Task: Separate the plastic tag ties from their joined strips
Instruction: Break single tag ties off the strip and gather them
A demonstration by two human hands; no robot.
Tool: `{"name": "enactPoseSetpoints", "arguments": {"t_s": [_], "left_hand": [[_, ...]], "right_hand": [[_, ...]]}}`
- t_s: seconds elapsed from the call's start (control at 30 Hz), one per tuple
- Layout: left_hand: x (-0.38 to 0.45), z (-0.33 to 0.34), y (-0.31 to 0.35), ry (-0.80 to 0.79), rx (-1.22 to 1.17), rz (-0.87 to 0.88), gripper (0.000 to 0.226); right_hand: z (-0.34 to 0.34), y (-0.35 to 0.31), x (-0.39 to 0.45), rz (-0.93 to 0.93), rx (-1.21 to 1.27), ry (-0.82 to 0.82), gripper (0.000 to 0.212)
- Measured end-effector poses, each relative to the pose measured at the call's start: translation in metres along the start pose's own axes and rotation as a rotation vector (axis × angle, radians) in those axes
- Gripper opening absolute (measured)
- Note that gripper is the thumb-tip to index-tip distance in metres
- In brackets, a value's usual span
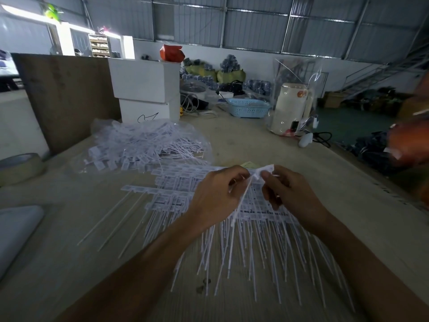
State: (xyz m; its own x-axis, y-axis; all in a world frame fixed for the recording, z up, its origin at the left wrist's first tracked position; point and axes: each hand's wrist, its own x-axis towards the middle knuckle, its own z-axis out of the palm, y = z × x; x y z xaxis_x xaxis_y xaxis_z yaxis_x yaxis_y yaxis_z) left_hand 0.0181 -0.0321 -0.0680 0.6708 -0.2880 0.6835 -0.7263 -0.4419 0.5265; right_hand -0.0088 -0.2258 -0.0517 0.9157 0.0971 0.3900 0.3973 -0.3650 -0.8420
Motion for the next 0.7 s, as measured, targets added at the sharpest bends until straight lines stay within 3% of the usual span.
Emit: {"name": "enactPoseSetpoints", "arguments": {"t_s": [0.1, 0.23, 0.5, 0.63, 0.7], "left_hand": [[0.001, 0.001, -0.001, 0.021, -0.027, 0.033, 0.013], [0.002, -0.001, -0.002, 0.043, -0.064, 0.083, 0.016], [0.002, -0.002, -0.003, 0.002, -0.016, 0.170, 0.022], [0.001, -0.003, 0.000, -0.018, -0.006, 0.185, 0.024], [0.000, -0.005, 0.000, -0.040, 0.025, 0.190, 0.023]], "right_hand": [[-0.001, -0.001, -0.002, 0.066, 0.144, -0.030, 0.036], [0.001, -0.004, -0.003, 0.106, 0.330, -0.005, 0.037], [0.003, -0.006, 0.001, 0.408, 0.691, -0.003, 0.035], [0.003, -0.007, 0.000, 0.441, 0.732, -0.015, 0.037], [-0.002, -0.010, -0.001, 0.351, 0.556, -0.009, 0.038]]}}
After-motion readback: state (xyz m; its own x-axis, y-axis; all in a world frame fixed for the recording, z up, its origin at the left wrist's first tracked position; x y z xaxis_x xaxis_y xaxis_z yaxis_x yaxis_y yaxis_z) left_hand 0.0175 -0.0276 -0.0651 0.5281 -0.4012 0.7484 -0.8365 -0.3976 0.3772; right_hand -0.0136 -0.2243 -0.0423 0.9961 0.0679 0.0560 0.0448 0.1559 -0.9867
